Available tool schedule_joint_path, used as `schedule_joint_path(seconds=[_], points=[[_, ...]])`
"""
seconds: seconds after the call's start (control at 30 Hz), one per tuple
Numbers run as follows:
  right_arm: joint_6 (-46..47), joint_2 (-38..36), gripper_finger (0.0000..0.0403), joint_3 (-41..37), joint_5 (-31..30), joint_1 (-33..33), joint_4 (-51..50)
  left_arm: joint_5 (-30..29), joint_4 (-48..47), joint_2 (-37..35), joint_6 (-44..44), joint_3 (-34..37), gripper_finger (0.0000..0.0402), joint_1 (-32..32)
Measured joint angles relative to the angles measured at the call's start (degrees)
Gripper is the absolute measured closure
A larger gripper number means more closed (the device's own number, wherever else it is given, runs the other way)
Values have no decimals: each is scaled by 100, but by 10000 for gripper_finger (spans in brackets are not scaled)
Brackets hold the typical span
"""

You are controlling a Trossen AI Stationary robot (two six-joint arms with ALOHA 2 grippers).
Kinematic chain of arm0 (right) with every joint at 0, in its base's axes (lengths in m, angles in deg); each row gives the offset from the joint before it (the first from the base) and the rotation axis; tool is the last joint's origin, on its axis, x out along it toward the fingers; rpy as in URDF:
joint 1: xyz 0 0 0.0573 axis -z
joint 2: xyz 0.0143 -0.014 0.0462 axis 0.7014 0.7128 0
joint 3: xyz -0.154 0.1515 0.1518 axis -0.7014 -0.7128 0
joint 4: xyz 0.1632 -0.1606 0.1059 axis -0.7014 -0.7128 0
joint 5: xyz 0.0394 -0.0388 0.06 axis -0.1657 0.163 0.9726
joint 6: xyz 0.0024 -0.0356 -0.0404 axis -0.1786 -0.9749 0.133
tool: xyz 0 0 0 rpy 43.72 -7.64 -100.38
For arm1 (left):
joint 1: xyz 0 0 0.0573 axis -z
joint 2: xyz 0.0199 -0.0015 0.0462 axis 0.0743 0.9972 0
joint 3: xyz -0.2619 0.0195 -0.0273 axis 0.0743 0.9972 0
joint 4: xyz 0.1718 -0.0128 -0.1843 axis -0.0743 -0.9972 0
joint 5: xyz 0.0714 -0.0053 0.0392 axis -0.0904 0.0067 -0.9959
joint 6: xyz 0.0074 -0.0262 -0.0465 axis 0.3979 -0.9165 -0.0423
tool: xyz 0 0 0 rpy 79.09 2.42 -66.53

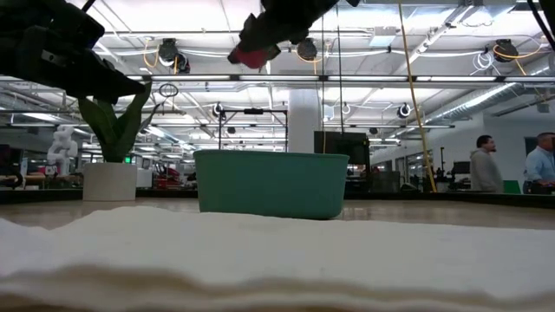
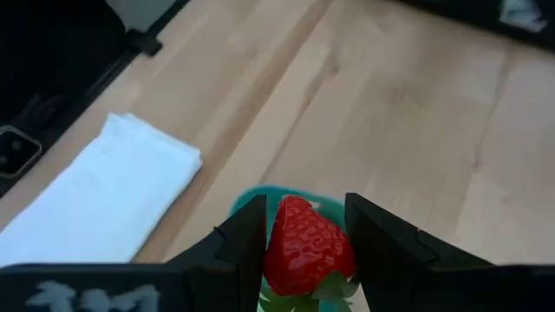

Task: Pick and placing Produce into tupperware
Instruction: Put the red strawberry into the blue bin

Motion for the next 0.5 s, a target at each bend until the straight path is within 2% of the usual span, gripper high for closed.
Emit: schedule_joint_path(seconds=[0.37,0.5], points=[[861,92,266,-708,-37,-43,1152,2,-7,1,-20,-1,396,-1],[1180,122,266,-894,-270,-54,1223,6,-9,2,-20,0,396,0]])
